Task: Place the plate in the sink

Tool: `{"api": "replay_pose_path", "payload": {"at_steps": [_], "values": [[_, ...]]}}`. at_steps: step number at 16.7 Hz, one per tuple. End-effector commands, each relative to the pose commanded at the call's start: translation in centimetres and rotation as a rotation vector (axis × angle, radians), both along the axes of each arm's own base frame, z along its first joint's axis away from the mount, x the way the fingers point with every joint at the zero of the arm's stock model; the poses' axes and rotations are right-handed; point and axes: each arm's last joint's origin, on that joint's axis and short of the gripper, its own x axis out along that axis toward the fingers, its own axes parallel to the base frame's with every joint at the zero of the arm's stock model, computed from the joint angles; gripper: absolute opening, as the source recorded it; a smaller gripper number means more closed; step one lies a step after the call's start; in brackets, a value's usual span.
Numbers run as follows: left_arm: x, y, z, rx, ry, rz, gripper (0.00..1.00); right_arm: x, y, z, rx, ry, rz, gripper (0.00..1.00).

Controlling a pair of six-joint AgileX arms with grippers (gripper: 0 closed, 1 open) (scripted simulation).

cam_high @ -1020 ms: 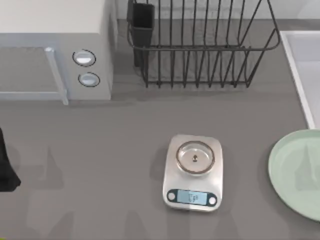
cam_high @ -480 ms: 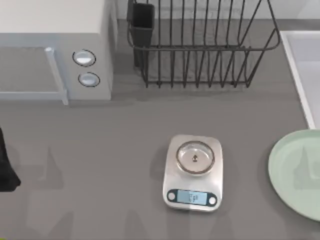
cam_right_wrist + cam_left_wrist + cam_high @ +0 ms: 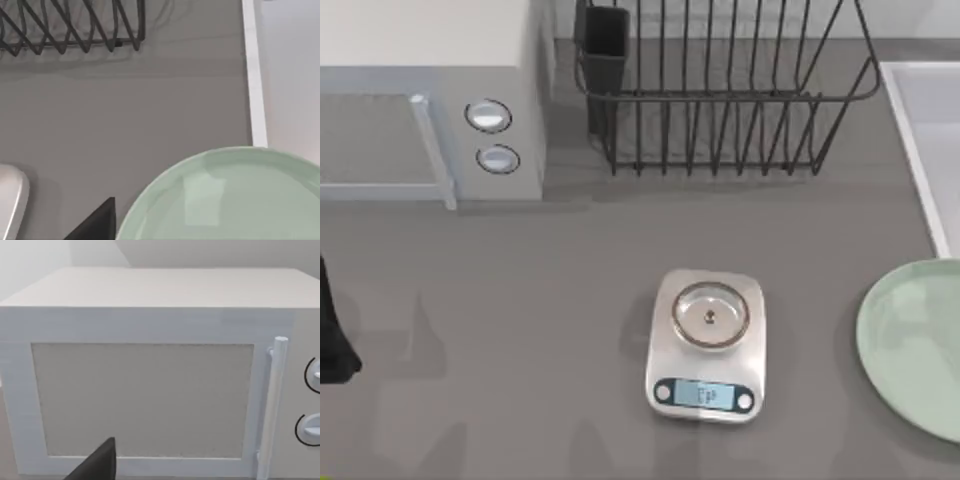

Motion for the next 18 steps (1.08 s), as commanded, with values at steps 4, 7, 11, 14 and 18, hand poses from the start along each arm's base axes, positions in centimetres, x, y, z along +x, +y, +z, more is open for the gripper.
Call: {"api": "replay_pose_path", "payload": {"at_steps": [4, 7, 11, 14, 18], "values": [[0.0, 0.0, 0.0, 0.000, 0.000, 0.000, 1.00, 5.0, 2.7, 1.2, -0.009, 0.369, 0.024, 1.00], [0.0, 0.0, 0.0, 0.000, 0.000, 0.000, 1.00, 8.9, 5.3, 0.4, -0.048, 0.623, 0.023, 1.00], [0.0, 0.0, 0.0, 0.000, 0.000, 0.000, 1.00, 12.5, 8.4, -1.8, -0.115, 0.871, 0.007, 1.00], [0.0, 0.0, 0.0, 0.000, 0.000, 0.000, 1.00, 13.8, 9.7, -2.9, -0.147, 0.961, -0.004, 1.00], [0.0, 0.0, 0.0, 0.000, 0.000, 0.000, 1.00, 14.0, 9.9, -3.0, -0.153, 0.976, -0.005, 1.00]]}}
